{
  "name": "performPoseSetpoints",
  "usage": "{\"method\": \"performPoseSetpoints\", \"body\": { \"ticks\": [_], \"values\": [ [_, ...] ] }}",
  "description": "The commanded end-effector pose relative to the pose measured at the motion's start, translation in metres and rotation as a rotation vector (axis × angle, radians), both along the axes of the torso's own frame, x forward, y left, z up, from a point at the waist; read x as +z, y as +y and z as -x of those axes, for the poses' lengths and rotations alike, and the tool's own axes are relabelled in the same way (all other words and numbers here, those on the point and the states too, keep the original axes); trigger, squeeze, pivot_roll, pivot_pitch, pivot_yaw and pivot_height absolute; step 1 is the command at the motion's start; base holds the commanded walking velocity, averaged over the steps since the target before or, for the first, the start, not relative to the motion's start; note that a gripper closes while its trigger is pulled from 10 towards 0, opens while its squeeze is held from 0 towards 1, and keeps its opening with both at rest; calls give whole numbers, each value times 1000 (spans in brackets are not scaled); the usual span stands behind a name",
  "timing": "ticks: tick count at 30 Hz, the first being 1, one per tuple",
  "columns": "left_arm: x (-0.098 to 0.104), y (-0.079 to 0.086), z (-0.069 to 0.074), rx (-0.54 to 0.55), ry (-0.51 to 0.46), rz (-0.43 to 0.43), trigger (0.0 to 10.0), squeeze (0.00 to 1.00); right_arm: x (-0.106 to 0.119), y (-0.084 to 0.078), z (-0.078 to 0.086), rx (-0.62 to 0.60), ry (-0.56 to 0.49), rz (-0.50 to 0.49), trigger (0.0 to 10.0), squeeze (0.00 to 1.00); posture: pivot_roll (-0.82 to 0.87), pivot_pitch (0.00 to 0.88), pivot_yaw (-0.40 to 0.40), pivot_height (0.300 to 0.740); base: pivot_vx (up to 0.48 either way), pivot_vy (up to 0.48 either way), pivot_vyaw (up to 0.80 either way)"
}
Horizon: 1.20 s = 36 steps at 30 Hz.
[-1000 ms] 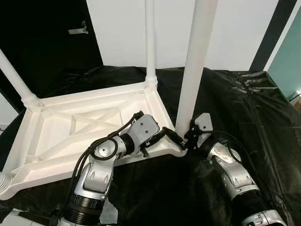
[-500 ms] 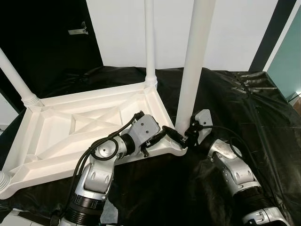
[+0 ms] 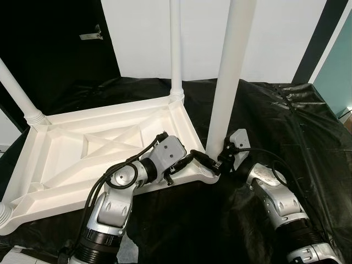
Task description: Building children table
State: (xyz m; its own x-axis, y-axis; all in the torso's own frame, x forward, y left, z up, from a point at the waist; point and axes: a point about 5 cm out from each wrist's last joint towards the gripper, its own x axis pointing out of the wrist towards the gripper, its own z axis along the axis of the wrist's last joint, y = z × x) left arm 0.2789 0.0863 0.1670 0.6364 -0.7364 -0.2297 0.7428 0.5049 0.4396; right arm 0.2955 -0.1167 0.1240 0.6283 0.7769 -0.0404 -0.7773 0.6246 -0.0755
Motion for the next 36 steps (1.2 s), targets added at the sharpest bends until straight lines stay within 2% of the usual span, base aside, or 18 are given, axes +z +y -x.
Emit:
{"method": "performPoseSetpoints", "body": {
  "ticks": [1, 2, 7, 10, 15, 20, 24, 27, 28, 31, 33, 36],
  "values": [
    [5, 3, -2, 89, -73, 12, 10000, 0, -51, 8, 22, 100, 283, 30, 10000, 0, -12, 0, 25, 740, 0, 0, 0],
    [5, 3, -2, 85, -75, 9, 10000, 0, -50, -1, 19, 145, 276, 60, 10000, 0, -9, 0, 28, 740, 0, 0, 0],
    [6, 3, -3, 85, -76, 8, 10000, 0, -48, -8, 16, 177, 271, 79, 10000, 0, -5, 0, 30, 740, 0, 0, 0],
    [7, 3, -2, 81, -80, 5, 10000, 0, -45, -13, 15, 262, 255, 111, 10000, 0, 5, 0, 29, 740, 0, 0, 0],
    [8, 5, 0, 79, -81, 4, 10000, 0, -45, -13, 14, 272, 245, 122, 10000, 0, 14, 0, 27, 740, 0, 0, 0],
    [8, 6, 1, 82, -83, 4, 10000, 0, -44, -12, 10, 220, 240, 109, 10000, 0, 21, 0, 18, 740, 0, 0, 0],
    [8, 7, 1, 94, -85, 13, 10000, 0, -40, -6, 2, -3, 192, 63, 10000, 0, 13, 0, 15, 740, 0, 0, 0],
    [7, 7, 1, 93, -79, 20, 10000, 0, -33, 2, 3, -112, 139, 32, 10000, 0, 4, 0, 19, 740, 0, 0, 0],
    [7, 7, 1, 93, -79, 20, 10000, 0, -33, 2, 3, -112, 139, 32, 10000, 0, 4, 0, 19, 740, 0, 0, 0],
    [5, 6, 1, 89, -73, 22, 10000, 0, -25, 15, 7, -271, 83, -4, 10000, 0, -7, 0, 21, 740, 0, 0, 0],
    [5, 6, 1, 88, -73, 22, 10000, 0, -23, 17, 8, -298, 73, -9, 10000, 0, -7, 0, 21, 740, 0, 0, 0],
    [5, 6, -1, 86, -75, 21, 10000, 0, -18, 23, 10, -536, 55, -75, 10000, 0, -18, 0, 22, 740, 0, 0, 0]
  ]
}}
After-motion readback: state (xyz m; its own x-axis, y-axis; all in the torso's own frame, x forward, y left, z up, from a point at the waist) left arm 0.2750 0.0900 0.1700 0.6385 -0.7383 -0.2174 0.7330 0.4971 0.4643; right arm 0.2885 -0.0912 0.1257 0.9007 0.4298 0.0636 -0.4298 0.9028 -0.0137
